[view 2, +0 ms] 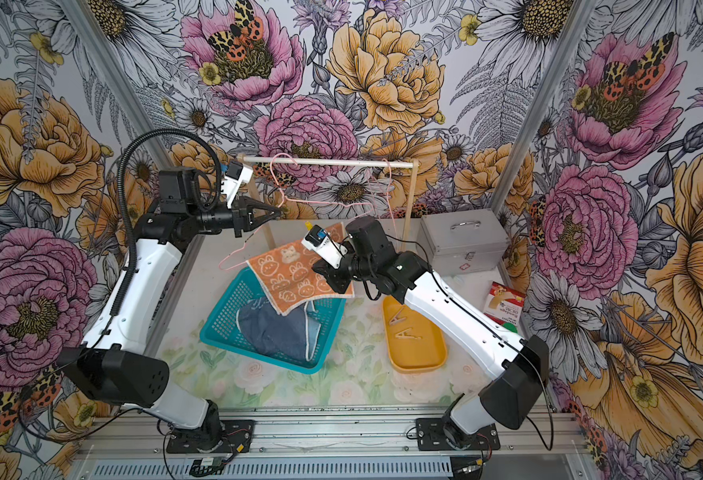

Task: Remove the clothespins securing towels to the hanger
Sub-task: Place the clothespin in the storage box.

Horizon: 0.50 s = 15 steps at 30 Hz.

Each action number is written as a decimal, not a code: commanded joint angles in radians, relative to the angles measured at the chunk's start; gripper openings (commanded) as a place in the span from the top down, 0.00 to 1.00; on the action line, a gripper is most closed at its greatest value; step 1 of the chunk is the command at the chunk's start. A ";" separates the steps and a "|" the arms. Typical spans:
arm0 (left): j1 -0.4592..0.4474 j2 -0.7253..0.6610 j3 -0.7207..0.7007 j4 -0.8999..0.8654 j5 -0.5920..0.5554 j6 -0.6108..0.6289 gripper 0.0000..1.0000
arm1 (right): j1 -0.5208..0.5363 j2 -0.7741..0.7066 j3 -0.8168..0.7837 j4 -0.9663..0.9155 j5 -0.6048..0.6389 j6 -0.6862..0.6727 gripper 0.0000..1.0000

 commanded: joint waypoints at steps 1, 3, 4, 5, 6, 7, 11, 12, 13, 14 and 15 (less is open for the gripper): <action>-0.007 -0.065 0.033 0.019 -0.028 0.006 1.00 | -0.041 -0.087 -0.168 0.142 0.122 0.157 1.00; -0.005 -0.087 0.027 0.018 -0.032 0.006 1.00 | -0.067 -0.129 -0.268 0.177 0.148 0.209 1.00; -0.007 -0.099 0.023 0.018 -0.035 0.007 1.00 | -0.078 -0.145 -0.314 0.192 0.172 0.232 1.00; -0.007 -0.111 0.020 0.018 -0.038 0.006 1.00 | -0.085 -0.163 -0.358 0.203 0.194 0.248 1.00; -0.007 -0.119 0.018 0.018 -0.039 0.006 1.00 | -0.092 -0.181 -0.395 0.216 0.205 0.259 1.00; -0.007 -0.127 0.017 0.018 -0.041 0.007 1.00 | -0.102 -0.203 -0.434 0.235 0.232 0.277 1.00; -0.005 -0.147 0.013 0.018 -0.047 0.003 1.00 | -0.154 -0.295 -0.568 0.277 0.282 0.330 1.00; -0.005 -0.150 0.013 0.018 -0.047 0.004 1.00 | -0.163 -0.312 -0.591 0.281 0.291 0.340 1.00; -0.005 -0.152 0.015 0.018 -0.045 0.002 1.00 | -0.173 -0.326 -0.617 0.281 0.312 0.352 1.00; -0.006 -0.153 0.017 0.018 -0.042 0.003 1.00 | -0.180 -0.335 -0.636 0.283 0.321 0.361 1.00; -0.007 -0.153 0.018 0.018 -0.042 0.001 1.00 | -0.188 -0.343 -0.658 0.286 0.328 0.371 1.00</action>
